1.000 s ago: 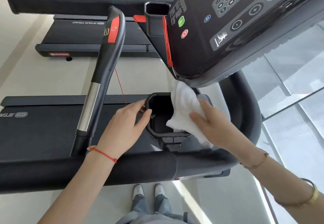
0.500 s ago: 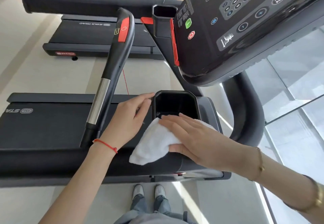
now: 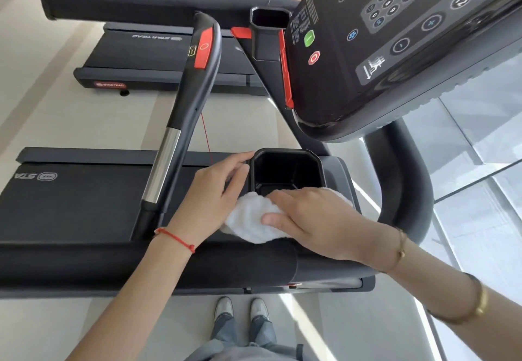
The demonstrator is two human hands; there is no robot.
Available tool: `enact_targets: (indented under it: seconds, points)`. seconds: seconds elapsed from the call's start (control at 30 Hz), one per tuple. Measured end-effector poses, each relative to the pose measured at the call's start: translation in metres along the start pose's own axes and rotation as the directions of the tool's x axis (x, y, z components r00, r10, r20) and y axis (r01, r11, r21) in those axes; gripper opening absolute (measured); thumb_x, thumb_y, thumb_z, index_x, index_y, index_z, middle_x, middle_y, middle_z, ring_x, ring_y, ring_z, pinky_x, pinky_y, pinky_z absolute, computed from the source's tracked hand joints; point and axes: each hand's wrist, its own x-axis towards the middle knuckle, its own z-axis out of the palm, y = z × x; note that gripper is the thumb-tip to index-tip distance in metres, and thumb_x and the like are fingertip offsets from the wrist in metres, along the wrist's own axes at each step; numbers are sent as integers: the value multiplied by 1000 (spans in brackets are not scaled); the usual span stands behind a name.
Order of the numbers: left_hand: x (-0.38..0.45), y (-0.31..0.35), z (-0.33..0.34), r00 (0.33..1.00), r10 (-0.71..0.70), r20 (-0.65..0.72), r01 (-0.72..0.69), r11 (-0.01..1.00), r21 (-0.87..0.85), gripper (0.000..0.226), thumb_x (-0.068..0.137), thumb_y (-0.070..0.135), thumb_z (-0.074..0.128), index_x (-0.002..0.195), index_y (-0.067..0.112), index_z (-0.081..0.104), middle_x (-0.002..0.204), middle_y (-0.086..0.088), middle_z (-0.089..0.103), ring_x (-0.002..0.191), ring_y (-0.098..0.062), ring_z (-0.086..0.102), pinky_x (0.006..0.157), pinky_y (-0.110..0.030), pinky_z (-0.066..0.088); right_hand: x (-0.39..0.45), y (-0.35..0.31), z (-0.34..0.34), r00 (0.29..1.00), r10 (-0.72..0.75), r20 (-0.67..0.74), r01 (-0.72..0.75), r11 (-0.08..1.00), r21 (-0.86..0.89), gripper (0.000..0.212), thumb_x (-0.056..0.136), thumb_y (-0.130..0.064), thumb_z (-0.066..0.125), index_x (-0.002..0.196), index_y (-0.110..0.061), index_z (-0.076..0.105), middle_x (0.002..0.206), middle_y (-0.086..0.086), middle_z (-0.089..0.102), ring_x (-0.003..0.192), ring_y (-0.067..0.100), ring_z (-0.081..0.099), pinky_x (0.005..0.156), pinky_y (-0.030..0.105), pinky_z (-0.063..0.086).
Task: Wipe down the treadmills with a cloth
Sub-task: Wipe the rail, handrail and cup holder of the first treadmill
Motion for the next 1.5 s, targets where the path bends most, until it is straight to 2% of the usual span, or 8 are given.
enact_targets:
  seconds: [0.13,0.3,0.4,0.57,0.77,1.07,1.33,1.5]
  points:
    - [1,-1,-1,1000,-2,-4,2,1000,9,32,101,26,47,130,28,60,80,30,62,83,15,59,73,2,39,-12,4,12,987,62,-148,-57,998,35,57,94,-65,25,108,-22,58,93,-8,65,86,18,60,72,24,36]
    - [-1,1,-2,1000,-8,19,7,1000,3,34,101,26,47,133,29,57,96,21,67,94,7,60,79,1,40,-29,21,9,980,-22,-196,35,997,64,50,95,-59,37,119,-21,61,102,-7,67,92,18,61,86,28,47]
    - [-1,2,-2,1000,-13,16,13,1000,-3,34,101,24,48,133,28,58,94,23,66,93,9,59,79,0,40,-6,6,10,989,5,-146,-8,1000,-19,55,93,-65,23,102,-21,56,86,-6,65,75,21,60,68,33,42]
    - [0,3,-2,1000,-18,4,19,1000,-11,32,100,22,49,130,29,60,95,26,65,93,9,60,81,1,39,4,-3,21,971,7,-239,-21,998,-59,46,94,-58,38,83,-15,52,68,-2,59,57,24,55,53,30,32]
    - [-2,1,-2,1000,-17,24,17,1000,22,36,99,26,50,134,32,56,99,26,65,87,-6,63,70,-10,45,-28,46,7,955,-224,-196,206,972,-108,46,98,-47,48,117,-9,66,105,1,69,96,21,63,94,31,48]
    - [0,2,1,999,-39,-3,39,999,18,34,98,19,53,130,26,60,93,21,66,89,0,61,75,-2,41,11,0,17,989,-43,-140,25,992,-127,47,97,-60,26,90,-17,44,80,-1,61,66,24,55,59,34,29]
    - [-2,1,2,1000,-21,0,20,998,51,37,97,25,54,133,31,56,100,22,67,83,-25,66,76,-19,49,-33,48,8,947,-239,-214,226,970,-83,47,99,-45,46,122,-8,62,113,2,67,104,22,61,101,32,43]
    - [-2,3,3,1000,-12,-8,12,999,47,40,93,27,58,133,29,57,101,22,65,94,1,62,82,-5,45,-3,19,8,991,-96,-98,81,986,-144,63,96,-58,15,111,-17,60,93,-4,65,82,22,59,80,34,44]
